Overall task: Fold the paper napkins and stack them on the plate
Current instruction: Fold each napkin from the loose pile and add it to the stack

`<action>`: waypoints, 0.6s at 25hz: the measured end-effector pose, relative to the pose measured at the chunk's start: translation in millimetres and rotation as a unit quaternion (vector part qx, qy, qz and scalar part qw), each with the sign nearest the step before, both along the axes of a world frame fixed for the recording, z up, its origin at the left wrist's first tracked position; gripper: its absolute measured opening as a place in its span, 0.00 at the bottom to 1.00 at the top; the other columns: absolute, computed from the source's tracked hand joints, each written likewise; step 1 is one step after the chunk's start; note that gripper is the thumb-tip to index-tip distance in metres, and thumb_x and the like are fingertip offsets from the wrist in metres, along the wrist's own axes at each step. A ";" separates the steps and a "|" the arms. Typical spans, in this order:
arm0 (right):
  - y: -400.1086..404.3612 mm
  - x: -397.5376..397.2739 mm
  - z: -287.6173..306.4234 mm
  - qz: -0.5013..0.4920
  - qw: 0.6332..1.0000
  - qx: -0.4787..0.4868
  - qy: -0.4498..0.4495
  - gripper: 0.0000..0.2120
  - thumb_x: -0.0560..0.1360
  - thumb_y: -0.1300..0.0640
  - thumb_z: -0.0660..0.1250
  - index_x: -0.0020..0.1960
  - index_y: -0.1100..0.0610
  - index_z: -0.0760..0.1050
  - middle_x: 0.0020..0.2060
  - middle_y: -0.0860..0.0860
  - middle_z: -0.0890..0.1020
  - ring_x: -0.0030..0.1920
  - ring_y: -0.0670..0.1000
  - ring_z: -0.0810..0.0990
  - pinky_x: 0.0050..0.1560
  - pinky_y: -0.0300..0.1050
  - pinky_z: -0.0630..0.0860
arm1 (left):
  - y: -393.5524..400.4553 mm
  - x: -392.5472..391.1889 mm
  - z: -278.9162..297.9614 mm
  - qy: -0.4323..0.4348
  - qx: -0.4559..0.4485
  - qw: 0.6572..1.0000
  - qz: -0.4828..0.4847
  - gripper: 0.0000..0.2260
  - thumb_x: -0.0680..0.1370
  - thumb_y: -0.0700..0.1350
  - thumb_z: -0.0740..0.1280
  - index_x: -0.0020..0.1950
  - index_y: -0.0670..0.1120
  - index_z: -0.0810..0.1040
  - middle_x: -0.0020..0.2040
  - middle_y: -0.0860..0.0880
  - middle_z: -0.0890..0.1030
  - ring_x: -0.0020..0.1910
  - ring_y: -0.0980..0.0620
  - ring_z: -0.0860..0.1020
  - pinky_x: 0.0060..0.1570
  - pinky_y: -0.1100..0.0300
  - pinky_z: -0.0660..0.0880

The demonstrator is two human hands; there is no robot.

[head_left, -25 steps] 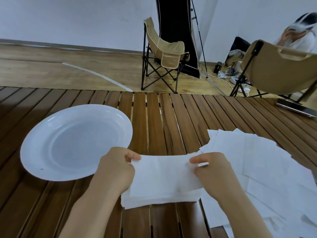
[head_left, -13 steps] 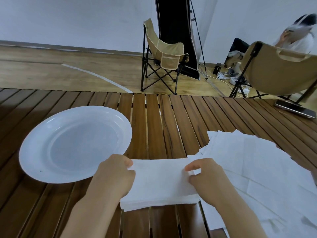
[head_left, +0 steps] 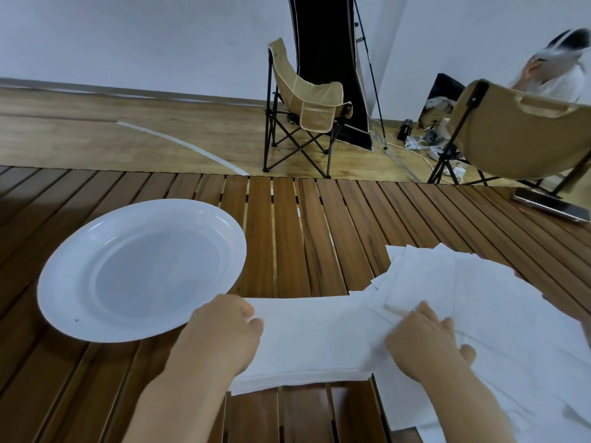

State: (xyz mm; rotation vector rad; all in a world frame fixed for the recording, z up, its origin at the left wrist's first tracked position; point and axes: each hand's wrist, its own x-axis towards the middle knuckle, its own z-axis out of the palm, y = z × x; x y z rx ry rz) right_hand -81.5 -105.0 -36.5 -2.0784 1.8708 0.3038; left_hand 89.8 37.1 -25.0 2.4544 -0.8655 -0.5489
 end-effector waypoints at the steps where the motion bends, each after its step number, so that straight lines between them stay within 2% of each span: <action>1: -0.4 -0.4 -0.5 0.001 1.000 -0.012 -0.006 0.25 0.78 0.60 0.53 0.76 0.56 0.56 0.78 0.46 0.47 0.78 0.57 0.45 0.72 0.62 0.52 | 1.2 -1.1 0.4 0.000 -0.007 1.000 0.001 0.14 0.81 0.51 0.59 0.66 0.52 0.73 0.66 0.53 0.73 0.62 0.53 0.72 0.57 0.62 0.67; 3: 2.0 1.0 2.9 -0.001 0.998 -0.057 -0.029 0.23 0.79 0.60 0.54 0.74 0.56 0.59 0.76 0.46 0.55 0.76 0.54 0.54 0.72 0.60 0.53 | 5.6 -4.0 -0.2 -0.007 -0.026 1.000 0.007 0.14 0.81 0.51 0.59 0.66 0.54 0.72 0.65 0.54 0.73 0.61 0.55 0.72 0.58 0.63 0.67; 5: 3.5 3.0 10.7 0.004 0.987 -0.134 -0.084 0.19 0.79 0.61 0.57 0.69 0.54 0.67 0.69 0.48 0.69 0.68 0.51 0.68 0.72 0.58 0.56 | 9.9 -6.4 -0.2 -0.020 -0.049 0.998 0.015 0.13 0.80 0.51 0.59 0.65 0.55 0.72 0.62 0.53 0.73 0.54 0.57 0.71 0.55 0.65 0.67; 8: 6.5 6.8 25.1 0.044 0.943 -0.197 -0.264 0.14 0.77 0.61 0.64 0.61 0.52 0.77 0.59 0.48 0.80 0.58 0.49 0.77 0.65 0.47 0.68 | 12.4 -7.5 2.4 -0.031 -0.076 0.996 0.018 0.12 0.80 0.51 0.61 0.64 0.57 0.72 0.64 0.54 0.71 0.51 0.60 0.67 0.52 0.68 0.63; 11: 14.8 13.2 44.8 0.075 0.877 -0.160 -0.447 0.14 0.75 0.64 0.69 0.55 0.49 0.80 0.50 0.45 0.83 0.48 0.40 0.81 0.48 0.34 0.75 | 12.2 -7.5 8.5 -0.022 -0.090 0.996 -0.007 0.16 0.77 0.50 0.66 0.64 0.59 0.70 0.65 0.56 0.70 0.55 0.60 0.67 0.54 0.68 0.63; 13: 21.1 14.4 55.8 0.077 0.836 -0.119 -0.530 0.16 0.74 0.66 0.68 0.54 0.47 0.80 0.42 0.45 0.83 0.31 0.37 0.78 0.31 0.27 0.71 | 11.2 -7.9 12.9 -0.007 -0.100 0.994 -0.034 0.27 0.74 0.51 0.71 0.69 0.62 0.63 0.69 0.57 0.68 0.63 0.58 0.68 0.62 0.63 0.65; 14: 23.7 13.8 61.0 0.076 0.812 -0.103 -0.570 0.17 0.74 0.68 0.67 0.54 0.48 0.80 0.38 0.45 0.82 0.26 0.38 0.74 0.27 0.27 0.67 | 10.0 -8.7 15.8 0.002 -0.107 0.993 -0.046 0.34 0.72 0.51 0.73 0.71 0.65 0.57 0.70 0.58 0.66 0.67 0.57 0.67 0.65 0.60 0.65; 15: 25.8 12.5 65.9 0.071 0.783 -0.086 -0.612 0.18 0.74 0.69 0.67 0.53 0.48 0.81 0.34 0.45 0.81 0.24 0.40 0.71 0.27 0.28 0.67 | 8.6 -9.4 18.8 0.014 -0.116 0.992 -0.055 0.41 0.70 0.52 0.75 0.72 0.68 0.50 0.72 0.59 0.64 0.70 0.56 0.65 0.67 0.58 0.64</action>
